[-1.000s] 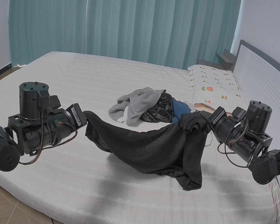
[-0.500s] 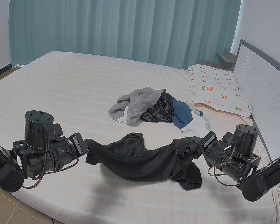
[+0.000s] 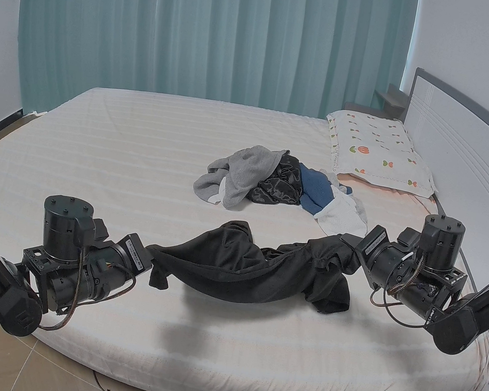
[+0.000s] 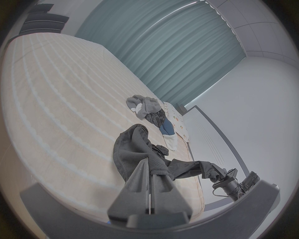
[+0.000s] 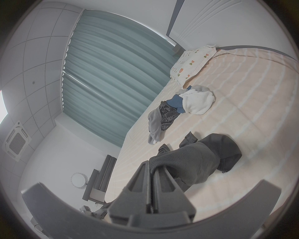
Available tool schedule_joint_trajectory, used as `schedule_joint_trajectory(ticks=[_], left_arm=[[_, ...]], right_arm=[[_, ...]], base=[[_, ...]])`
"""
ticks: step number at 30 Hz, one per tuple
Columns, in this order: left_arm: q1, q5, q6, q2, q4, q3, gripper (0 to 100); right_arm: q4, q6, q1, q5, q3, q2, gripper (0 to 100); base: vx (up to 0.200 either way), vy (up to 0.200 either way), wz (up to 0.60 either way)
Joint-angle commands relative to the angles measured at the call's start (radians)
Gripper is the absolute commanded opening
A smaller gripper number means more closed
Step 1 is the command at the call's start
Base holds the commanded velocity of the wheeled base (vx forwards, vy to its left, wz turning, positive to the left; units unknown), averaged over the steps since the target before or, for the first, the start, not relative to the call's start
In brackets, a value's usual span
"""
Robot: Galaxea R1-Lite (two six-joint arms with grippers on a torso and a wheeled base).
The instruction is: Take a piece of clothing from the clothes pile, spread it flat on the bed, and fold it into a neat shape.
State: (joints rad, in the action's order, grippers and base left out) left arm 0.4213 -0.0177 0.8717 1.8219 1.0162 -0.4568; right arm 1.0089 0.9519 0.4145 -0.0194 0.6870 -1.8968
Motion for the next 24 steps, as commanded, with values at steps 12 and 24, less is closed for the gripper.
schedule_joint_trajectory(ticks=[12,24], left_arm=[[-0.019,-0.001,0.001,-0.021,0.001,-0.005,0],[-0.033,-0.001,0.0,-0.052,0.001,-0.005,0]], right_arm=[[0.0,-0.001,0.003,0.001,-0.007,0.008,0],[0.003,-0.004,0.003,0.002,-0.007,0.018,0]], base=[[0.0,0.167,0.0],[0.0,0.2,0.0]])
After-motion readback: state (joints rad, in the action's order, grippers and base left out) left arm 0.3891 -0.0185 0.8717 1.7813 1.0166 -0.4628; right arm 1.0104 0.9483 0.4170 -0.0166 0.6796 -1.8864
